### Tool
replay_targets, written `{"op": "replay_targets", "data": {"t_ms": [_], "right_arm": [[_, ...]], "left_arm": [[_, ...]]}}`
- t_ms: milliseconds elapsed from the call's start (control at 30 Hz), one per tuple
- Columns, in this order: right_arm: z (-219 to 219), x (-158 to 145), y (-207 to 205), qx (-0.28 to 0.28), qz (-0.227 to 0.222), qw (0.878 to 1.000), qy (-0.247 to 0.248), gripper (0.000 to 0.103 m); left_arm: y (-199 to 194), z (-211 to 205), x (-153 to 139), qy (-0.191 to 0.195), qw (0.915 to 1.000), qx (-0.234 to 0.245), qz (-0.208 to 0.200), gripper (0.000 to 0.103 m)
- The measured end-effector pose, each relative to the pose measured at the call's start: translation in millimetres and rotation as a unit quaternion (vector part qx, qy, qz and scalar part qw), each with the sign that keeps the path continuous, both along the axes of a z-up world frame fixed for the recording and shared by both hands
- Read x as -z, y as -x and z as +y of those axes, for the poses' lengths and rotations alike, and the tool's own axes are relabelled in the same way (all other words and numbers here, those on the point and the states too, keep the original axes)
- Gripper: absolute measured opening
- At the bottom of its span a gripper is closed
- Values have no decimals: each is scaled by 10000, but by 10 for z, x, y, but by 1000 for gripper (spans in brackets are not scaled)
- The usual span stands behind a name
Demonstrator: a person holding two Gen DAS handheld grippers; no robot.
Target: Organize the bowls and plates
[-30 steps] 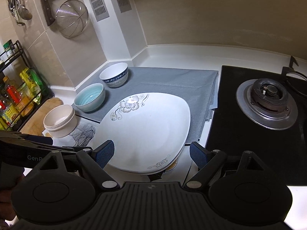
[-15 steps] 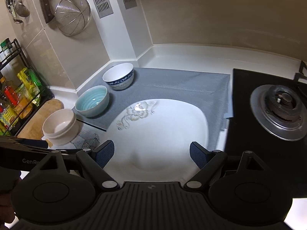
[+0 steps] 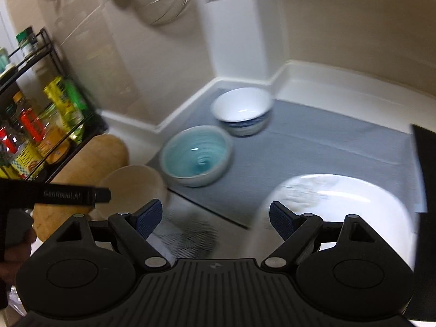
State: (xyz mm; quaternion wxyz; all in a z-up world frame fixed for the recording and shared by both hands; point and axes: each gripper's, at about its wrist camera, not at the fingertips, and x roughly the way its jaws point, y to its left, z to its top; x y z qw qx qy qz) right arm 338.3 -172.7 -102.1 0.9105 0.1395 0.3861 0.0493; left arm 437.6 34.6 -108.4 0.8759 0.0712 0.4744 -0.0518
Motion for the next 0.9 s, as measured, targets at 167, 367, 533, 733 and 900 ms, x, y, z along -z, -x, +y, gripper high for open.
{"op": "replay_targets", "data": {"t_ms": [167, 367, 533, 733, 900], "right_arm": [[366, 155, -383, -223, 441, 9986, -200, 87], [557, 315, -722, -441, 866, 9947, -326, 87], [576, 408, -887, -500, 1168, 9909, -451, 87], [634, 542, -1014, -472, 1365, 9884, -460, 87], [688, 620, -1113, -399, 1480, 9871, -459, 87]], "left_arm": [[-399, 341, 133, -2, 9992, -260, 308, 103], [-532, 313, 238, -120, 9988, -211, 422, 103], [-608, 170, 349, -213, 9978, -90, 621, 103], [-714, 151, 451, -328, 9967, 38, 747, 103], [-778, 164, 517, -377, 9953, 181, 873, 103]]}}
